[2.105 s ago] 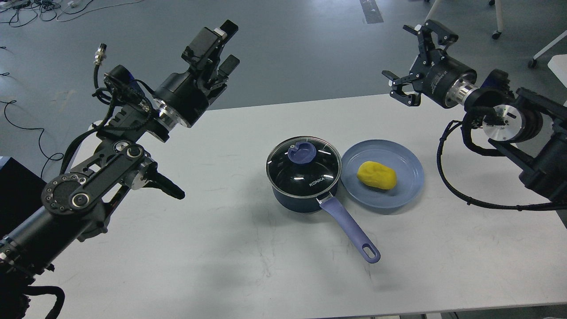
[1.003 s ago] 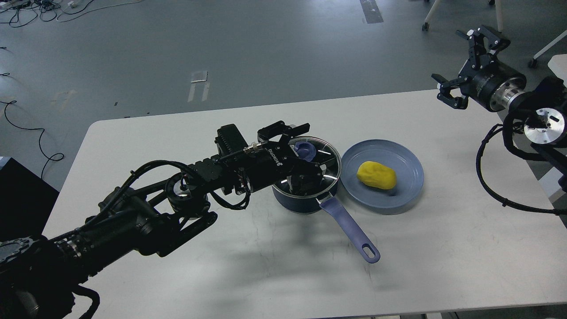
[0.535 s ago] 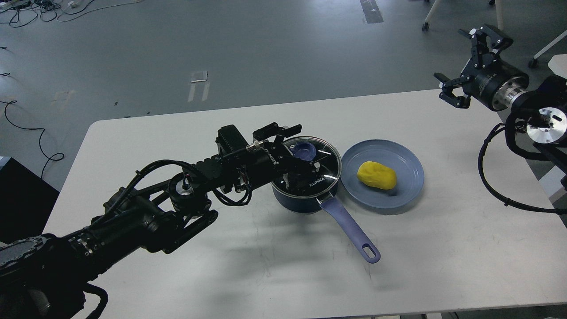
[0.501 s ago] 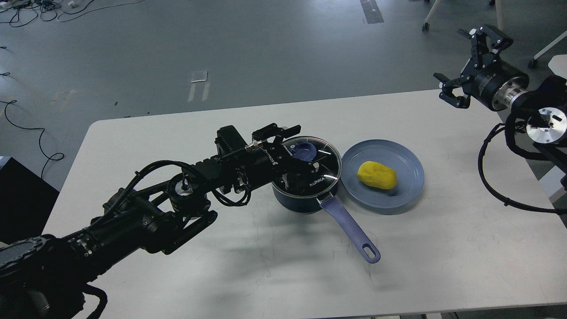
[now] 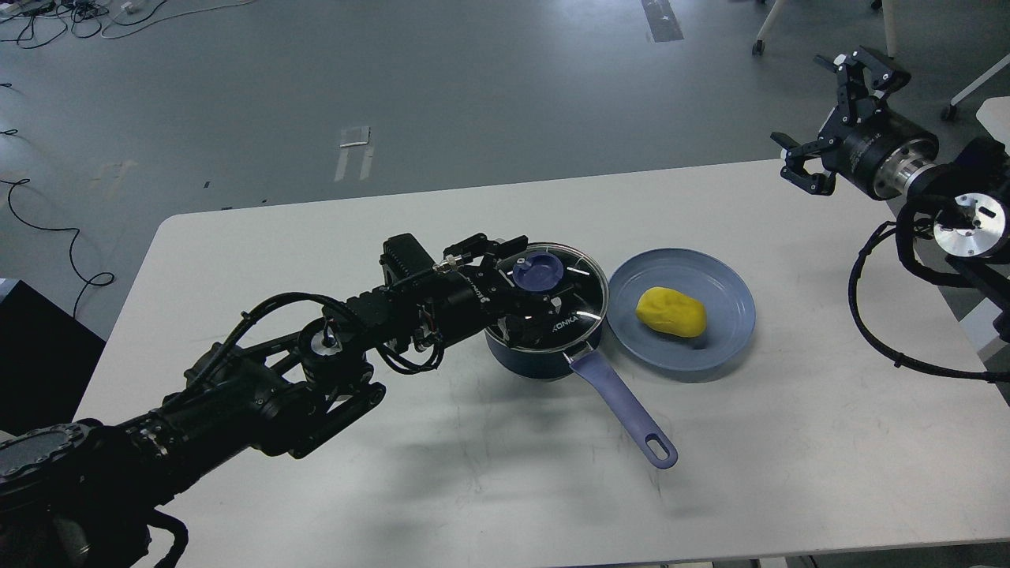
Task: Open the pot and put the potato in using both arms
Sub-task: 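Close the left gripper on the purple lid knob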
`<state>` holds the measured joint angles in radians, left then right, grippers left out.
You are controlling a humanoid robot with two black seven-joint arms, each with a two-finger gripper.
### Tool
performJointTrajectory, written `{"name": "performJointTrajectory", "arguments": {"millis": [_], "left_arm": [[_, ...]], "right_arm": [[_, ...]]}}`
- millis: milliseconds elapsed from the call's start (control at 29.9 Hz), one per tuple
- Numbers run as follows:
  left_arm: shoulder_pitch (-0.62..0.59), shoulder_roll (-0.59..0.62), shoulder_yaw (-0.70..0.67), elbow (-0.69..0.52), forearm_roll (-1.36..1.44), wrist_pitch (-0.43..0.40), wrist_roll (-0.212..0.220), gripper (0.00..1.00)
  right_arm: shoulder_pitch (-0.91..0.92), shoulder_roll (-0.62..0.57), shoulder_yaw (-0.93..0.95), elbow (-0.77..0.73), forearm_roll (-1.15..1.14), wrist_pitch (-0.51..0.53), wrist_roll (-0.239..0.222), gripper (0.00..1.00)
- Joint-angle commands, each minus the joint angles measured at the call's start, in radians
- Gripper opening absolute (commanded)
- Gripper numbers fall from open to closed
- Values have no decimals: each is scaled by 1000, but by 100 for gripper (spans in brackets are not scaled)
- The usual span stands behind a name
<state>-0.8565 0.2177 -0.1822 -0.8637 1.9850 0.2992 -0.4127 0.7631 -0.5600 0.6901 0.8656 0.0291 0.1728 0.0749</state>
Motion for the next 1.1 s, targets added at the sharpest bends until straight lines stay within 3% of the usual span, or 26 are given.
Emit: {"name": "performJointTrajectory", "arguments": {"millis": [0, 735, 1069], "left_arm": [[1, -3, 1, 2, 0, 0, 0, 99], [7, -35, 1, 52, -2, 17, 0, 98], [11, -37, 3, 60, -6, 8, -1, 89]], "right_arm": [[-1, 0, -3, -2, 0, 1, 0, 100], [-4, -1, -11, -2, 0, 1, 0, 100], [-5, 0, -14, -17, 0, 1, 0, 100]]}}
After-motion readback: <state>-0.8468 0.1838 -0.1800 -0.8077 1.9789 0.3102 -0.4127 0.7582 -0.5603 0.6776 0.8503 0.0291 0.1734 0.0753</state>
